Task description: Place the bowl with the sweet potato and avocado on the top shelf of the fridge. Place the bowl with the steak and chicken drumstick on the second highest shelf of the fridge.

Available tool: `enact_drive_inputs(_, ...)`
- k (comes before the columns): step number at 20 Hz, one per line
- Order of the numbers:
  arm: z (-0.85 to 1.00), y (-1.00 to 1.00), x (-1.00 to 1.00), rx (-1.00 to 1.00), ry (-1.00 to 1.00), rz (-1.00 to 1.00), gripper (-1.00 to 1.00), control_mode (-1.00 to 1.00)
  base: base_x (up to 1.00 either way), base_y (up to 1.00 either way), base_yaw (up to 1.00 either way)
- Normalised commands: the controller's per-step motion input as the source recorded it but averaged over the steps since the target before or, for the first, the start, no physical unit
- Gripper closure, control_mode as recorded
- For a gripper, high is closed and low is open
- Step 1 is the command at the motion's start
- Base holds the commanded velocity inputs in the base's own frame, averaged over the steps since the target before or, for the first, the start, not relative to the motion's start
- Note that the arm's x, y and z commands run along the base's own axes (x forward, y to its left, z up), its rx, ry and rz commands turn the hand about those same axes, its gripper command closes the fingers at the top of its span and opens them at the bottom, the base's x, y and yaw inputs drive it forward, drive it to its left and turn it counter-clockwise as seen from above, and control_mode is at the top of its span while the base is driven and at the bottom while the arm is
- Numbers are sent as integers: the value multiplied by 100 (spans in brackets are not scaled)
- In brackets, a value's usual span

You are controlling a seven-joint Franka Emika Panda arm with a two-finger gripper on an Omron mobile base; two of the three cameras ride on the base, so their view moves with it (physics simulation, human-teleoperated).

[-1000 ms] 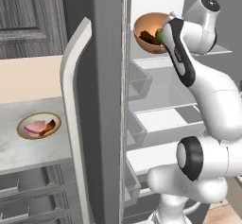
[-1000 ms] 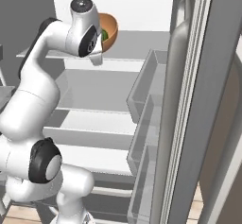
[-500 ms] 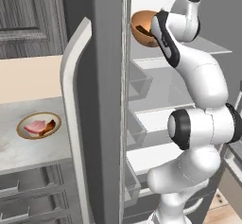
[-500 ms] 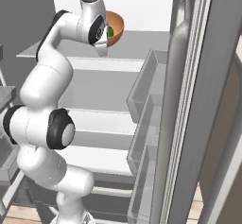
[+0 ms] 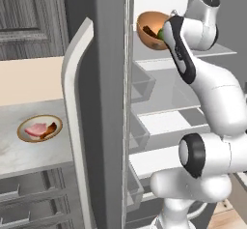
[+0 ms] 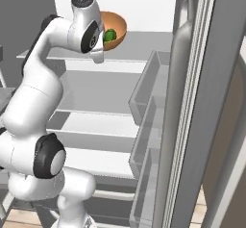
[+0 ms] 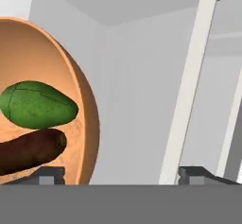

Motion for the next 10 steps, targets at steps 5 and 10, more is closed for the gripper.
enact_drive_inputs(5,50,0,-100,0,-31,-2,-100,-100,0,0,0)
enact_drive_inputs(10,27,0,-100,4,-14,-2,-100,-100,0,0,0)
